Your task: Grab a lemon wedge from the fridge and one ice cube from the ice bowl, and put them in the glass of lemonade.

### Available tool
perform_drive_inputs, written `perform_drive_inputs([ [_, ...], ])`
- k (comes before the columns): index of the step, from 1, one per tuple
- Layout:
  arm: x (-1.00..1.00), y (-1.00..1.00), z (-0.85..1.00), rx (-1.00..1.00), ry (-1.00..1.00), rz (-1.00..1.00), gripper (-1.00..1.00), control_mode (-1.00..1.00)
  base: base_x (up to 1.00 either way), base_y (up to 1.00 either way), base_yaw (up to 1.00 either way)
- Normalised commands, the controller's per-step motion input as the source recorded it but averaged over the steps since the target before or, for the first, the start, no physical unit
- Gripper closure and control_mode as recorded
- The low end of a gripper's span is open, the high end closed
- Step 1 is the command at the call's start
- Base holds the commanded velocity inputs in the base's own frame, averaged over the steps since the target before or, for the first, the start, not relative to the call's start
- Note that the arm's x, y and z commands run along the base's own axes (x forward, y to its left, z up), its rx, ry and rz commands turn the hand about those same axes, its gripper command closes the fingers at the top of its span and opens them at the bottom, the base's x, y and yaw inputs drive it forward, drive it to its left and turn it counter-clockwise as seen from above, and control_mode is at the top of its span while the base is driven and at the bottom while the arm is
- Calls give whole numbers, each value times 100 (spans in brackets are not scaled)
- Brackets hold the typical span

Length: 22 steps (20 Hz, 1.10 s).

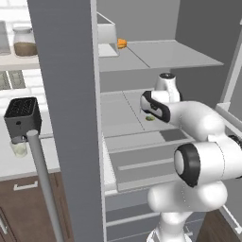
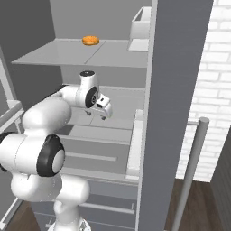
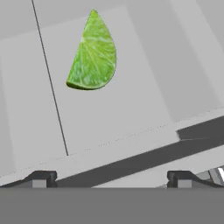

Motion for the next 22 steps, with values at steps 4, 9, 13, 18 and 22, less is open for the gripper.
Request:
perform_drive_inputs([
  [4,13,0,-8,0,-4,-2,-100,-100,0,0,0],
  [9,29,0,-4,0,-9,-5,-100,-100,0,0,0],
  [13,74,0,-22,0,-4,-6,-100,-100,0,0,0],
  [18,23,0,0,0,-9,-2,-100,-100,0,0,0],
  [22,36,0,-10,0,-13,-3,-100,-100,0,0,0],
])
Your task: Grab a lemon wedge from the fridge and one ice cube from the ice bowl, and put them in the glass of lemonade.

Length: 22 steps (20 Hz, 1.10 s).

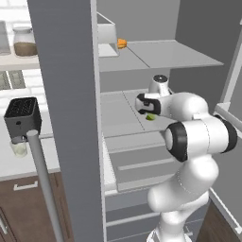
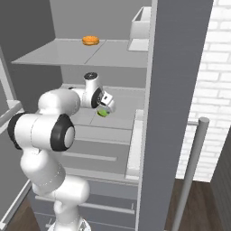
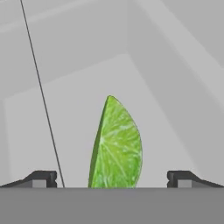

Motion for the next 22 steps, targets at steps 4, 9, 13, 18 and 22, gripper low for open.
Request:
perform_drive_inputs([
  [4,36,0,-16,0,-5,-3,-100,-100,0,0,0],
  [9,0,-6,0,0,0,-1,-100,-100,0,0,0],
  [13,2,-10,-8,0,0,-9,-100,-100,0,0,0],
  [18,22,0,-7,0,5,-12,-100,-100,0,0,0],
  [22,9,0,-20,0,13,-8,-100,-100,0,0,0],
])
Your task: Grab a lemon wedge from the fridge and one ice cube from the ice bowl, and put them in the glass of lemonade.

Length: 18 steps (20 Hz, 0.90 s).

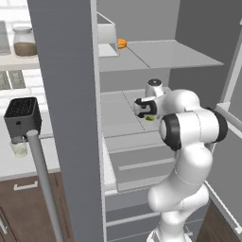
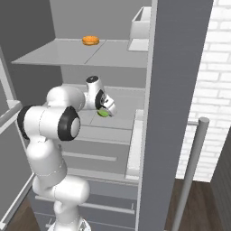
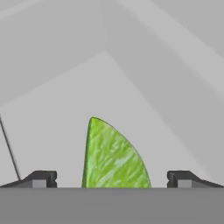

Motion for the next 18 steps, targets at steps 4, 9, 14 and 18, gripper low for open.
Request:
perform_drive_inputs([
  [4,0,0,-32,0,16,-2,-100,-100,0,0,0],
  [9,0,0,-30,0,10,0,-100,-100,0,0,0],
  [14,0,0,-16,0,4,0,100,-100,0,0,0],
  [18,0,0,-11,0,4,0,100,-100,0,0,0],
])
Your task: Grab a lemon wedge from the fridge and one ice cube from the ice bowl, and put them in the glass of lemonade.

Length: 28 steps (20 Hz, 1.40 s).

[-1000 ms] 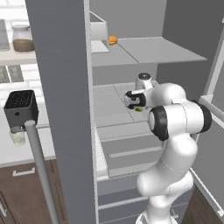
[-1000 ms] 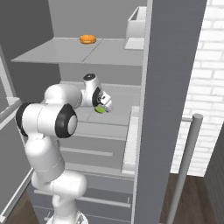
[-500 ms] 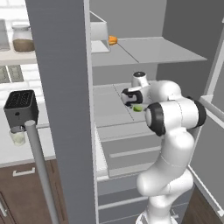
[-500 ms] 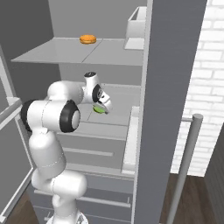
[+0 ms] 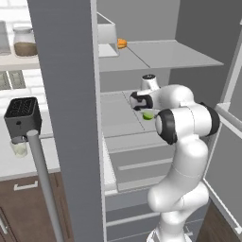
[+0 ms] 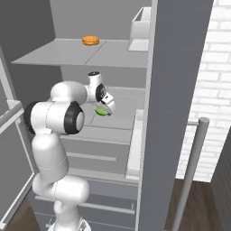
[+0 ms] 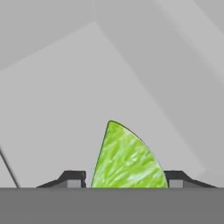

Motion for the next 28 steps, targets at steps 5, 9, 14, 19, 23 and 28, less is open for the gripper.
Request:
perform_drive_inputs([
  [5,-45,0,-2,2,-4,1,100,-100,0,0,0],
  [9,-99,0,14,7,-11,3,100,-100,0,0,0],
  [14,-100,0,64,4,-1,15,100,-100,0,0,0],
  [19,-100,0,85,1,0,23,100,-100,0,0,0],
  [23,-100,0,72,0,0,12,100,-100,0,0,0],
  [28,-100,0,43,0,-11,7,100,-100,0,0,0],
])
